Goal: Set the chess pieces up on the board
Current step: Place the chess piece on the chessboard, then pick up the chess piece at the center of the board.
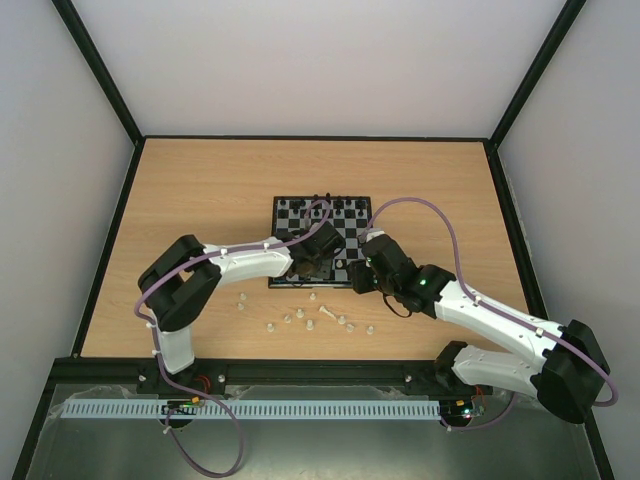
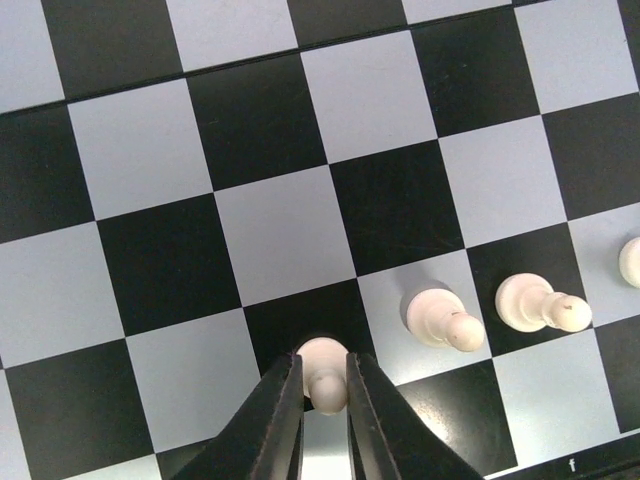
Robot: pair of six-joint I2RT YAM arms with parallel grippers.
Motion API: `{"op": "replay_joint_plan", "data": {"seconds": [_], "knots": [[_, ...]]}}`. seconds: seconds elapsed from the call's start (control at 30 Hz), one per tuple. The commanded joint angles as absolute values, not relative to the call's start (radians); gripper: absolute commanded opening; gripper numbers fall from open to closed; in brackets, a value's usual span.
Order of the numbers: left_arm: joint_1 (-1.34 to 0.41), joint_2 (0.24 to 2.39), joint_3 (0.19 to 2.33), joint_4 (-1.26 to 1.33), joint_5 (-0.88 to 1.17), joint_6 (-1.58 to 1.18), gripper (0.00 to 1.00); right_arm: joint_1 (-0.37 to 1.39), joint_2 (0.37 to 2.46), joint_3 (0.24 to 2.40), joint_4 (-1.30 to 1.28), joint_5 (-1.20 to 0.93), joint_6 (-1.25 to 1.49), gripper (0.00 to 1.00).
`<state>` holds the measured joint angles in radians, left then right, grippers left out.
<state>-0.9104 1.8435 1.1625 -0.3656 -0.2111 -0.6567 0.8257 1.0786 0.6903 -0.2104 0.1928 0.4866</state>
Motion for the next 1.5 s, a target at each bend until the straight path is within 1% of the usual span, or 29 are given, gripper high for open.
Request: {"op": "replay_joint_plan", "data": {"seconds": [0.0,0.13,0.33,0.43,0.5,0.7,0.97,1.1,1.47], "knots": [[-0.914,1.858,1.185,-0.383,-0.233,-0.651,0.17,0.822,1.072,0.676,-0.219,0.200,0.492,0.44],[-0.911,1.857,1.186,-0.383,-0.236,-0.651,0.29,0.823,1.074,0.676,-0.217,0.196,0.492,0.44],[-0.913,1.812,1.181,-0.397,-0.238,-0.652,0.31,0.822,1.074,0.675,-0.216,0.193,0.492,0.44],[-0.914,1.734,1.158,-0.422,-0.259,-0.665,0.35,0.822,1.072,0.675,-0.215,0.190,0.491,0.44],[-0.914,1.672,1.124,-0.445,-0.283,-0.680,0.40,0.823,1.072,0.676,-0.215,0.186,0.491,0.44],[-0.899,1.509,0.968,-0.493,-0.316,-0.743,0.47,0.823,1.075,0.675,-0.210,0.174,0.491,0.44],[-0.843,1.335,0.745,-0.499,-0.310,-0.818,0.51,0.823,1.073,0.673,-0.206,0.152,0.488,0.44],[-0.806,1.267,0.683,-0.503,-0.317,-0.827,0.53,0.822,1.071,0.670,-0.203,0.138,0.488,0.44],[-0.690,1.239,0.571,-0.449,-0.299,-0.805,0.55,0.823,1.063,0.666,-0.201,0.127,0.486,0.44]]}}
